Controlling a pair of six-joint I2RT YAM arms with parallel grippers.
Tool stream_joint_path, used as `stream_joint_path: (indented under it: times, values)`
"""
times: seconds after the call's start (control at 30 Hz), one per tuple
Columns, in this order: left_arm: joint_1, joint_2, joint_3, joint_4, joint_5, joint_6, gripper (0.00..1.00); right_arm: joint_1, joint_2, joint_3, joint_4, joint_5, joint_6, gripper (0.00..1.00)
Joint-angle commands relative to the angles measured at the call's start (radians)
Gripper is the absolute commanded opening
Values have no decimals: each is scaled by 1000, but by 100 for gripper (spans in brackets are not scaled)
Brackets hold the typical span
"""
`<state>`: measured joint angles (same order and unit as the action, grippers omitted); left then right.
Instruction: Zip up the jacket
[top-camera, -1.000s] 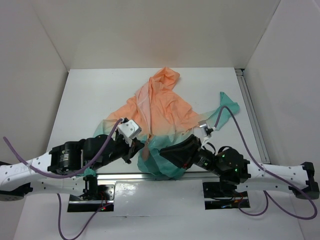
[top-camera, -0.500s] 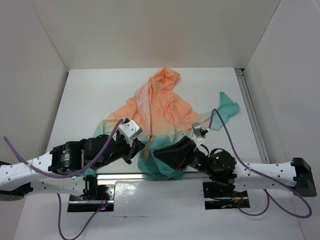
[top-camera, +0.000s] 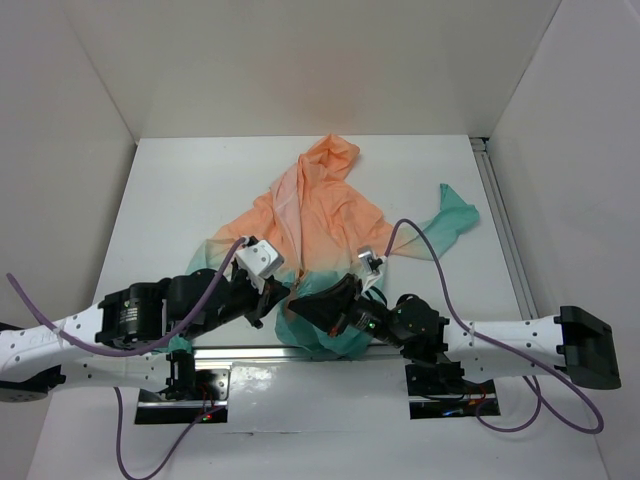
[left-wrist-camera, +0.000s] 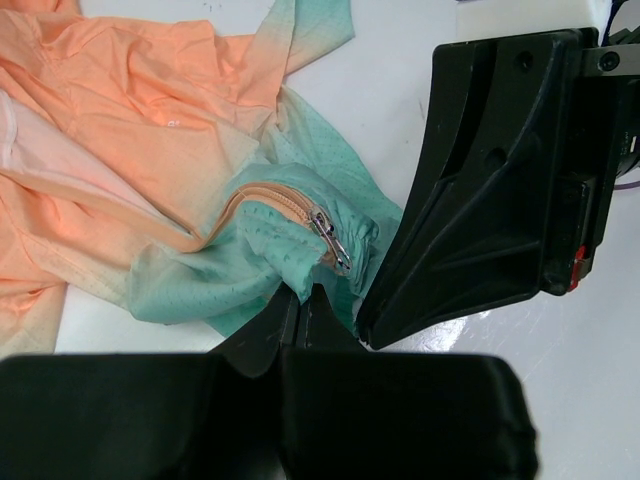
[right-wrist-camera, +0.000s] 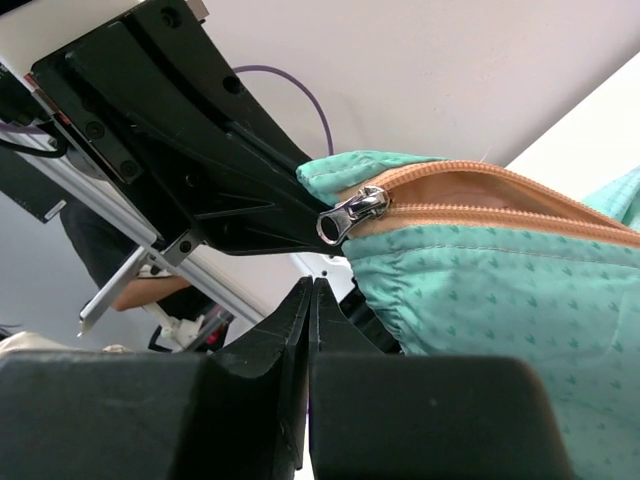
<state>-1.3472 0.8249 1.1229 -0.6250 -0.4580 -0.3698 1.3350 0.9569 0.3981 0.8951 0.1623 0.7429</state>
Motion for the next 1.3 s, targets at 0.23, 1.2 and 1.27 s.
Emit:
stream_joint_path:
  times: [0.23, 1.2, 1.27]
  values:
    - [-4, -17, -6, 61, 15, 5, 0, -3, 5, 38, 74, 52, -48, 2]
    - [-4, 2, -6, 61, 24, 14, 0, -3, -14, 94, 56, 95, -148, 0]
    - [-4, 2, -6, 61, 24, 23, 0, -3, -23, 94, 45, 95, -157, 0]
